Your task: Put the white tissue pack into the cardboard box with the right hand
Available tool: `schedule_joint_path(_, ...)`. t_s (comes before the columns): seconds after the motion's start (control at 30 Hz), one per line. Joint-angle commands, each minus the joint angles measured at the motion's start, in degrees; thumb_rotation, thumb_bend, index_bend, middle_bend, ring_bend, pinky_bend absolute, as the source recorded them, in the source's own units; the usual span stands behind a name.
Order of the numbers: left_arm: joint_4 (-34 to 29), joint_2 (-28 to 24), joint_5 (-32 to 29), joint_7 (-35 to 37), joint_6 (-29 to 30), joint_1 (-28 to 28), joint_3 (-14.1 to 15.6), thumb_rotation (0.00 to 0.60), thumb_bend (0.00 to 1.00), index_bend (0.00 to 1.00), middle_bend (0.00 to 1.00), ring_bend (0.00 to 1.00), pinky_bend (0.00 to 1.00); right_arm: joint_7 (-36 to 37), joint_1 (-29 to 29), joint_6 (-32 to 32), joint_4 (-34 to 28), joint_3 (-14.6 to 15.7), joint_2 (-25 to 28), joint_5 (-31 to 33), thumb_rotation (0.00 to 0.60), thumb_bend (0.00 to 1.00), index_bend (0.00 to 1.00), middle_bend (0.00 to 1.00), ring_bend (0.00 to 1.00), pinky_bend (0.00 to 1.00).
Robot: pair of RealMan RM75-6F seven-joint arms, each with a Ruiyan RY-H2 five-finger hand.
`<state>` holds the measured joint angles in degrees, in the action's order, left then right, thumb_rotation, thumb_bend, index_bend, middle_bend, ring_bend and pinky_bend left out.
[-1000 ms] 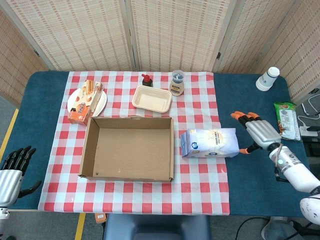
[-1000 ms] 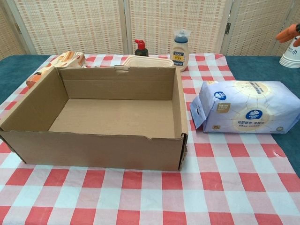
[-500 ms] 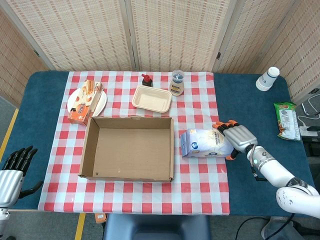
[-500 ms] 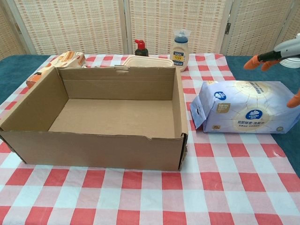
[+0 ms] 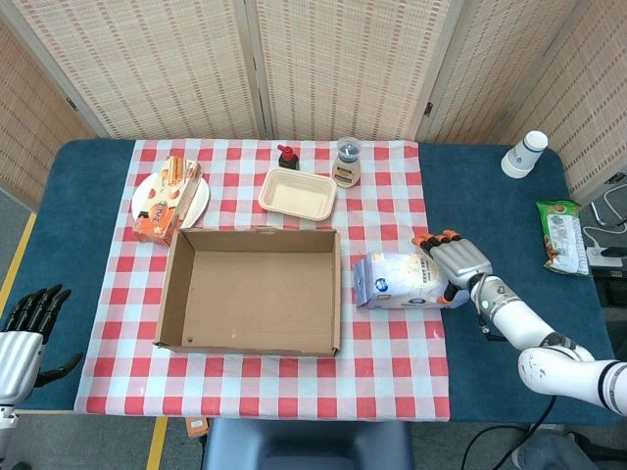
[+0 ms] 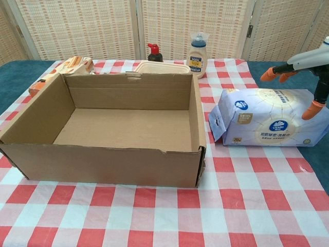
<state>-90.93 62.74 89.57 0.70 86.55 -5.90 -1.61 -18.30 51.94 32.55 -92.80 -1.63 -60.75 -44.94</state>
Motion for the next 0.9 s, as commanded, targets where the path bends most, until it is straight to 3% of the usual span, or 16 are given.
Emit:
schedule_joint_path(0.03,0.04,0.01,-0.14,0.04,-0.07,-0.04,-0.06,0.600,0.20,0.00,0.00,0.00,0.07,0.70,0.47,-0.82,1.66,0.71,-1.27,0.50,0.600,0.00,0.00,0.00,0.00,0.00)
schedule_joint_path(0.73,0.19,-0.02,-0.57,0.86,-1.07,-0.70,-0.24,0.600,0.20,0.00,0.00,0.00,0.07,3.66,2.49,-3.15,6.96,3.10,-5.27,0.09,0.600,0.00,0.00,0.00,0.00,0.00)
schedule_joint_path(0.9,0.18,0.05,-0.47,0.70,-1.19,-0.78,-0.14,0.600,0.20,0.00,0.00,0.00,0.07,4.42,1.99,-1.97,7.59,3.01,-5.96,-1.25,0.600,0.00,0.07,0.02,0.00,0.07)
